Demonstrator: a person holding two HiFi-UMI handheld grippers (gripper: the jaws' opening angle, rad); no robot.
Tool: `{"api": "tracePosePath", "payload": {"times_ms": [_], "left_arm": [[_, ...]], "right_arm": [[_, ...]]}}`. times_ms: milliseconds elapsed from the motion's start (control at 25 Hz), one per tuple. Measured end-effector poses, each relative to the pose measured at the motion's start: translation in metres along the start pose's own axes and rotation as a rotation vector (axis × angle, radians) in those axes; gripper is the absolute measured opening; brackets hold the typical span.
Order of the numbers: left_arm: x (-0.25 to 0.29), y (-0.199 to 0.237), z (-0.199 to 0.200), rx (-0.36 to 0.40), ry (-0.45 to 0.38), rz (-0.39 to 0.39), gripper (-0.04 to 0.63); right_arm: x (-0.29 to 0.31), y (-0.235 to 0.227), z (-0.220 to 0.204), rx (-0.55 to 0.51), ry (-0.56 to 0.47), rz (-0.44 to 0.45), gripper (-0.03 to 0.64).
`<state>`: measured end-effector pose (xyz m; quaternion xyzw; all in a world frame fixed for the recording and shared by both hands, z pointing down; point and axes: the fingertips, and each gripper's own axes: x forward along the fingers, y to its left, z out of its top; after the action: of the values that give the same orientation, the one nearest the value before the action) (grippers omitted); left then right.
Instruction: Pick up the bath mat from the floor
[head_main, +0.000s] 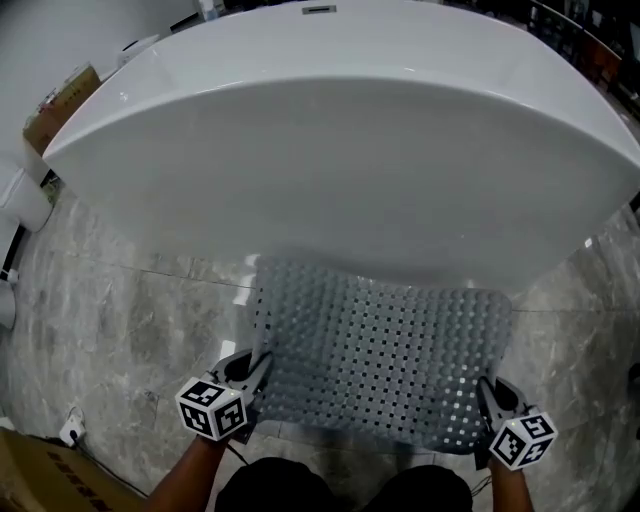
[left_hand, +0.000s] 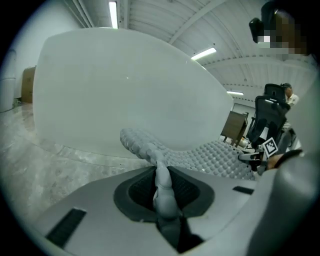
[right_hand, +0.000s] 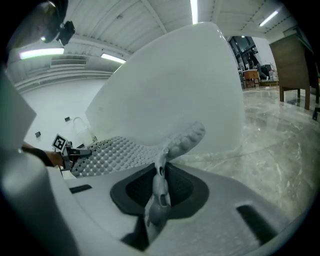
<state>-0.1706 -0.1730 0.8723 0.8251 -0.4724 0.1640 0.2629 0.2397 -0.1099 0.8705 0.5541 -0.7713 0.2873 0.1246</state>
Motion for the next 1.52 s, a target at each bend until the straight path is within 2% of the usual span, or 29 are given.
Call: {"api": "tracePosePath", "payload": {"times_ms": [240, 600, 920, 1520], "left_arm": [[-0.058, -0.023, 0.058, -0.006, -0.077, 0.004, 0.064], [-0.143, -0.058, 0.166, 0.003, -0.149, 0.019, 0.063], [-0.218, -0.099, 0.265, 0.023, -0.167, 0.042, 0.061], [-0.349, -0.174, 0.441, 0.034, -0.254, 0.064, 0.060]], "right_arm": [[-0.045, 0.033, 0.065, -0.022, -0.044, 0.015, 0.052], [-0.115, 0.087, 0.181, -0.030, -0.092, 0.035, 0.052], [-0.174, 0.134, 0.277, -0.031, -0.112, 0.059, 0.052], [-0.301, 0.196, 0.452, -0.012, -0.200, 0.071, 0.051]]}}
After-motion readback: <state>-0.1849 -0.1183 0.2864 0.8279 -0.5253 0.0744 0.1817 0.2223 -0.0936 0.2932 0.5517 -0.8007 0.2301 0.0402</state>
